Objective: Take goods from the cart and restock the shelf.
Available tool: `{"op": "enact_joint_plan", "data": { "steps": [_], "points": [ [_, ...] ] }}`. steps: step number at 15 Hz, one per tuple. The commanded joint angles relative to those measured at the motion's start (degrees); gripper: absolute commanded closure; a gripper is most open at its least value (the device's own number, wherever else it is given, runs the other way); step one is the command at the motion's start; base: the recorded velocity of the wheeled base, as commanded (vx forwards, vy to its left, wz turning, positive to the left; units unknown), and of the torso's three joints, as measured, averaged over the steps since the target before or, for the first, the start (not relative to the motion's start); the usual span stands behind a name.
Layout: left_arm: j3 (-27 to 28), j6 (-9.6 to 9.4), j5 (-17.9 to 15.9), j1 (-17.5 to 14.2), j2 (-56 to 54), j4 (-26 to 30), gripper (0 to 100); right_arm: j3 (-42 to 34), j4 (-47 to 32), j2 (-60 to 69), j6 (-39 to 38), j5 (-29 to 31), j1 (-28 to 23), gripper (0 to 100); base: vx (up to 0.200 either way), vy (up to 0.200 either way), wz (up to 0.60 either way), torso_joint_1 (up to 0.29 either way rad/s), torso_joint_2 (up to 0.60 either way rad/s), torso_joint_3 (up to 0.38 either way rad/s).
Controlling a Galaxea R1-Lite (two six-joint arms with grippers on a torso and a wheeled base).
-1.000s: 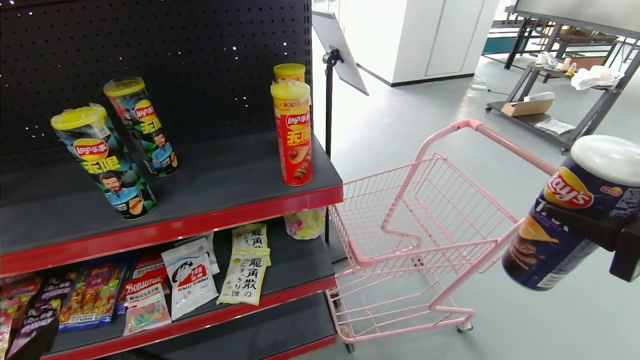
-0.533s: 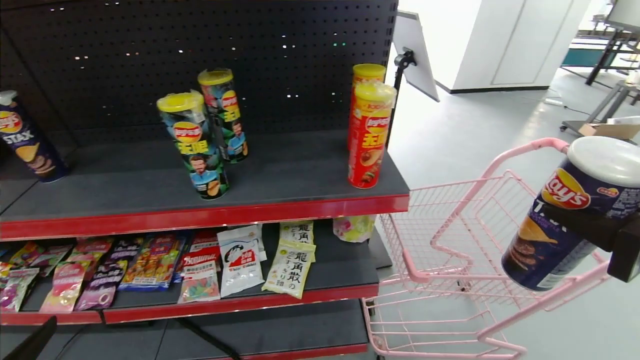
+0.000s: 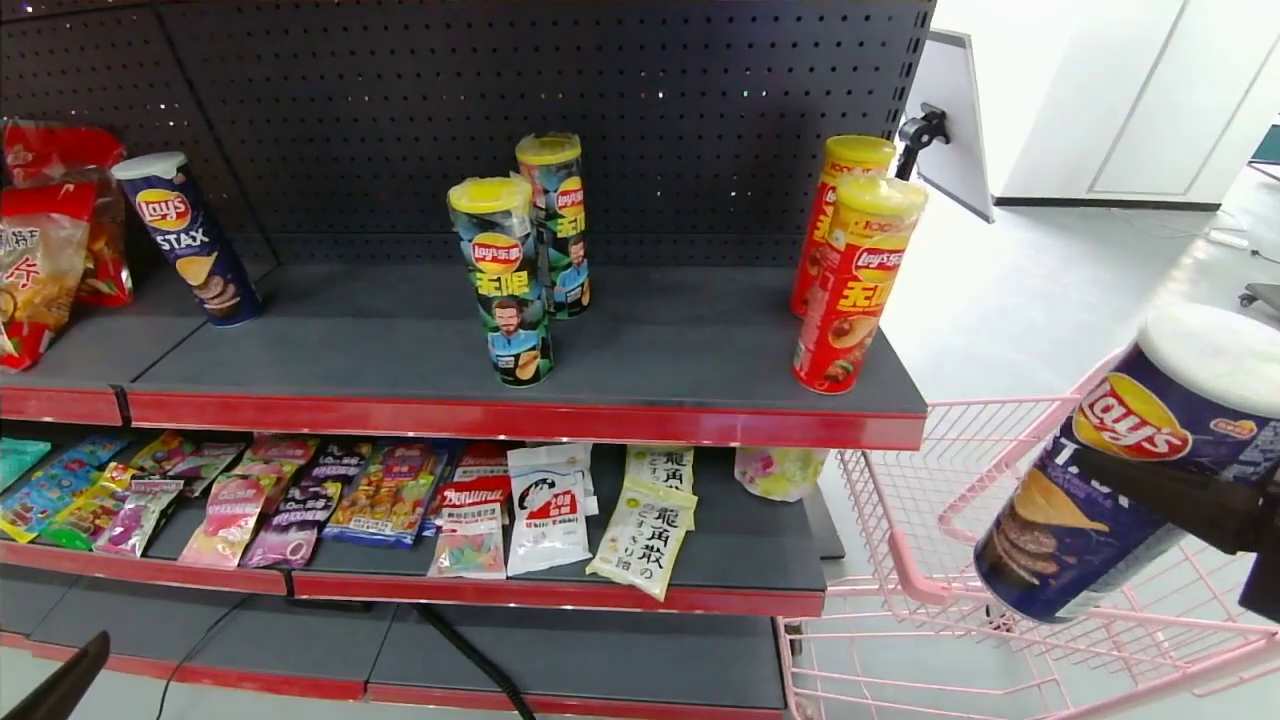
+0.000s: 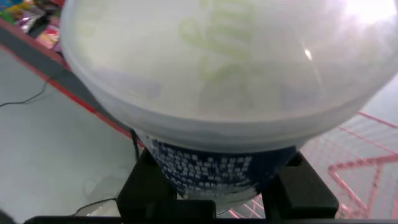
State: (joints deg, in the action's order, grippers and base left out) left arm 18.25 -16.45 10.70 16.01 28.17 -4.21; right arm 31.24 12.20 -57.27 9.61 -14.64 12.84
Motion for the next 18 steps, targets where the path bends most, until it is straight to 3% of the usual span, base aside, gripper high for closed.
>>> {"op": "enact_joint_plan", "data": {
  "steps": [1, 3, 5, 18],
  "points": [
    [0.0, 0.01, 0.0, 0.0, 0.0, 0.0, 0, -1.0, -0.2, 1.6, 1.8, 1.3, -0.1, 100, 0.000, 0.200, 0.00, -0.007, -0.01, 0.002],
    [0.0, 0.01, 0.1, 0.0, -0.1, -0.1, 0, -1.4, -0.1, 1.3, 0.9, -0.9, 0.3, 100, 0.000, 0.200, 0.00, 0.007, 0.00, -0.002],
    [0.1, 0.01, 0.1, 0.0, -0.1, -0.1, 0, -2.2, -0.1, 2.1, -1.3, -8.1, 0.2, 100, 0.000, 0.200, 0.00, 0.000, 0.00, 0.005],
    [0.1, 0.01, 0.9, -0.1, -0.5, -0.1, 0, -5.3, -0.2, 6.5, -1.4, -8.7, 0.3, 100, 0.000, 0.200, 0.00, 0.002, 0.00, 0.003]
  ]
}}
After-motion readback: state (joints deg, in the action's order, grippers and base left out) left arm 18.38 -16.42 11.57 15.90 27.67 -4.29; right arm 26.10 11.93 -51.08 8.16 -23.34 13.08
